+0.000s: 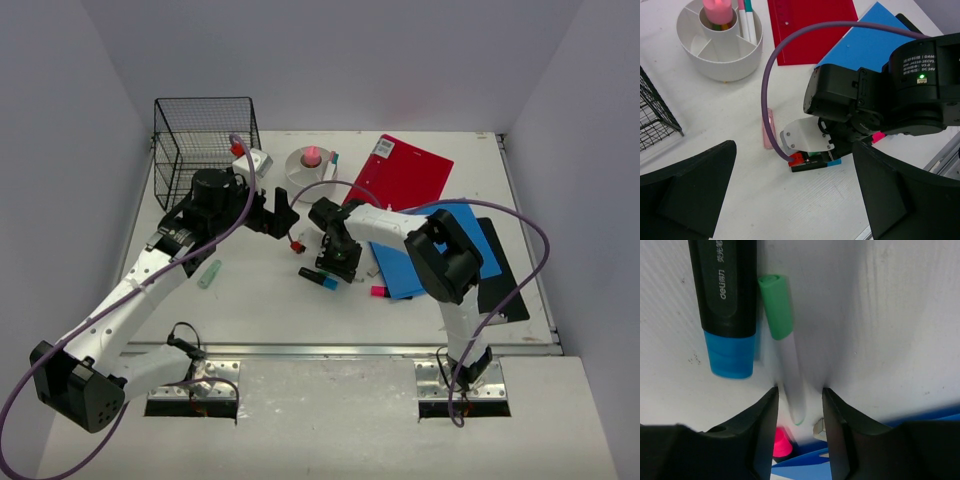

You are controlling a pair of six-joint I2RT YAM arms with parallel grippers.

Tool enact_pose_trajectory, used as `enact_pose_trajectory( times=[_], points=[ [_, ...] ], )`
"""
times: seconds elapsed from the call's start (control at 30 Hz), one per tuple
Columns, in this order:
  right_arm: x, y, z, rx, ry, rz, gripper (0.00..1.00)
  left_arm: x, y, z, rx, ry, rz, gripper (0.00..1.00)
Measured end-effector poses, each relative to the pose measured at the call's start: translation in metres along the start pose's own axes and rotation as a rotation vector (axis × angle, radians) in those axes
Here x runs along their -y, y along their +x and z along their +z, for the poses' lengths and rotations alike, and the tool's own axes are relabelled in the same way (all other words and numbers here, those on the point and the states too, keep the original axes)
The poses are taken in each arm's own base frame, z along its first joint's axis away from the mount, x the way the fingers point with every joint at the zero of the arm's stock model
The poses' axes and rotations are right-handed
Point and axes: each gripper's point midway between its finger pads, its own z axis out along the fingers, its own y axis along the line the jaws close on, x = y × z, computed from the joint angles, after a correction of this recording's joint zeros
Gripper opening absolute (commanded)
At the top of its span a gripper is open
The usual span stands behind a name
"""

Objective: Organize the desk

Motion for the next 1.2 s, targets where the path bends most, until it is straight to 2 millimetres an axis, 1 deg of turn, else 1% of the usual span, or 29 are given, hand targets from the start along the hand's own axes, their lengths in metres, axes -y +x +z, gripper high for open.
enact_pose_trajectory(
  times=[0.07,0.23,0.5,0.6,0.73,0.83,0.97,1.2],
  points=[
    [0.0,-0.002,0.004,-0.012,0.012,-0.01,0.34,0.0,0.0,0.0,0.0,0.0,0.0,1.0],
    [-0.001,-0.014,0.006,-0.022,0.023,-0.035,0.34,0.0,0.0,0.0,0.001,0.001,0.0,1.0],
    [-0.008,-0.048,0.009,-0.038,0.017,-0.09,0.35,0.0,-0.002,0.0,0.009,0.003,0.001,1.0],
    [-0.007,-0.056,0.011,-0.05,0.011,-0.093,0.34,-0.003,-0.004,-0.002,0.018,-0.012,0.0,1.0],
    [-0.004,-0.066,0.011,-0.065,-0.004,-0.092,0.25,-0.012,-0.008,-0.005,0.042,-0.053,0.001,1.0],
    [-0.003,-0.069,0.011,-0.07,-0.009,-0.095,0.18,-0.012,-0.012,-0.007,0.061,-0.058,0.004,1.0],
    [-0.004,-0.069,0.011,-0.078,-0.018,-0.105,0.01,-0.011,-0.015,-0.008,0.071,-0.05,0.005,1.0],
    [-0.004,-0.069,0.011,-0.077,-0.02,-0.114,0.0,-0.011,-0.016,-0.009,0.079,-0.063,-0.026,1.0]
  ],
)
